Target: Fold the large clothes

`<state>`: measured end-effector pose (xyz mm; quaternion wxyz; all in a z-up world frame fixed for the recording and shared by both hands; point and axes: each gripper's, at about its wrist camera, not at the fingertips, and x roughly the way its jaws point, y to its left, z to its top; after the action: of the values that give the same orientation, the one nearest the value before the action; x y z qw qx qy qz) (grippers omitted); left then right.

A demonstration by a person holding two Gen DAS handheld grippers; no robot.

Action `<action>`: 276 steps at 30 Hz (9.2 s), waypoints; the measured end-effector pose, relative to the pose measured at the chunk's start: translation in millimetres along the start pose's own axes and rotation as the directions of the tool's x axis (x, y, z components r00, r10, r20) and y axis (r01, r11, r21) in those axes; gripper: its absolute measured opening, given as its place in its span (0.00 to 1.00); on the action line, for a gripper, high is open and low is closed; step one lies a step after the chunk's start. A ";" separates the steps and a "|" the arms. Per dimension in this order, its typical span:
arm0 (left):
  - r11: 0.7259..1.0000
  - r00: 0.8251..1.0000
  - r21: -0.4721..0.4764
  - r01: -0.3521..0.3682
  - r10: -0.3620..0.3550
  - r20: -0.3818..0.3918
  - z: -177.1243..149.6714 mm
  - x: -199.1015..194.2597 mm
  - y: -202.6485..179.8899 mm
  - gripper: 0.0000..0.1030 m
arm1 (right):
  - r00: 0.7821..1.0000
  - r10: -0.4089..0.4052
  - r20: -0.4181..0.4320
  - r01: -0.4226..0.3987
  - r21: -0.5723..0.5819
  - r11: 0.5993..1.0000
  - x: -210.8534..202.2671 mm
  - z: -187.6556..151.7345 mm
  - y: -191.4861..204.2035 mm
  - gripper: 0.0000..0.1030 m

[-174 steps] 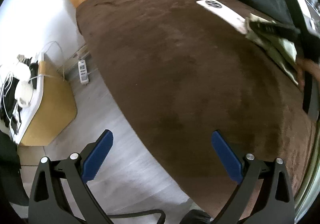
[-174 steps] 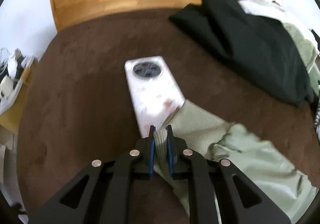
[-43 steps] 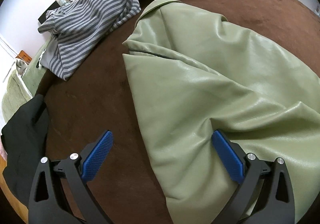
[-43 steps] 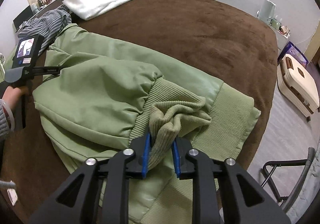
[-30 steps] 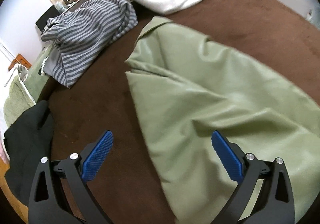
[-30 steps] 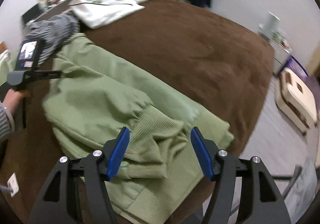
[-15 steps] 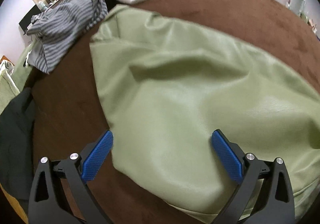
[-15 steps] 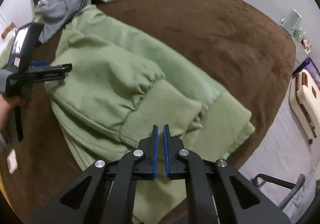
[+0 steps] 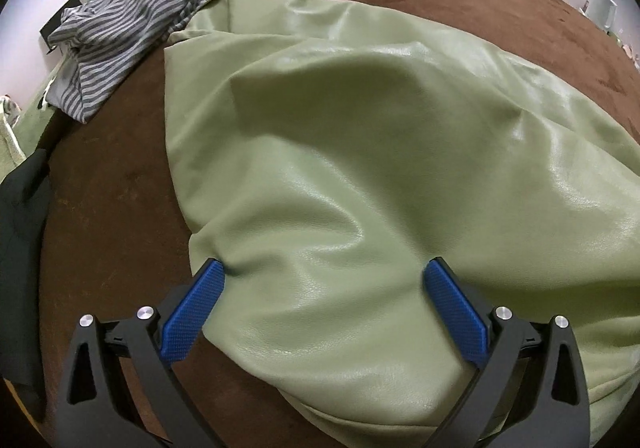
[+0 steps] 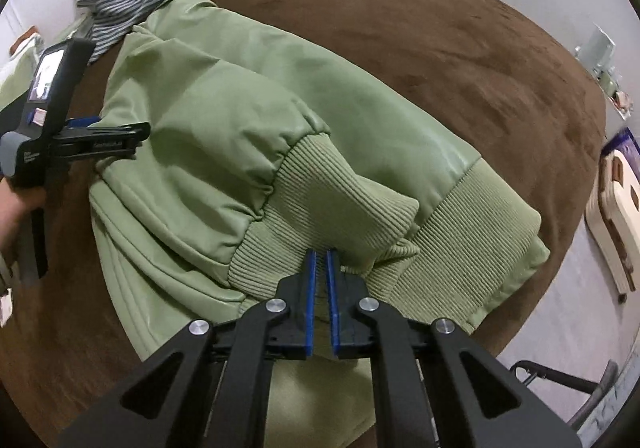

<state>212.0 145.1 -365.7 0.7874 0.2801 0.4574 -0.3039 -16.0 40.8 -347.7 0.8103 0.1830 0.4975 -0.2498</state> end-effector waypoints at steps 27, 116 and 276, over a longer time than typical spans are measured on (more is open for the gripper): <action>0.896 0.984 -0.413 -0.162 0.115 -0.137 -33.1 -147.1 -2.0 0.94 | 0.922 0.349 -0.166 -0.387 -0.377 0.842 -81.4 89.4 -33.0 0.71; 0.514 0.913 -0.807 0.289 -0.401 0.072 -111.1 -150.6 -160.7 0.21 | 0.521 0.534 -0.666 -0.779 -0.116 0.616 27.0 113.3 -110.9 0.11; 0.760 0.997 -0.649 -0.006 -0.046 -0.062 150.3 47.5 169.6 0.95 | 0.916 0.324 -0.236 -0.399 -0.610 0.684 199.0 404.5 186.4 0.92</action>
<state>438.1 138.2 -316.4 0.8148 -0.0034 0.5662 -0.1247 458.2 -73.4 -340.3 0.8276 0.0001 0.5499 0.1127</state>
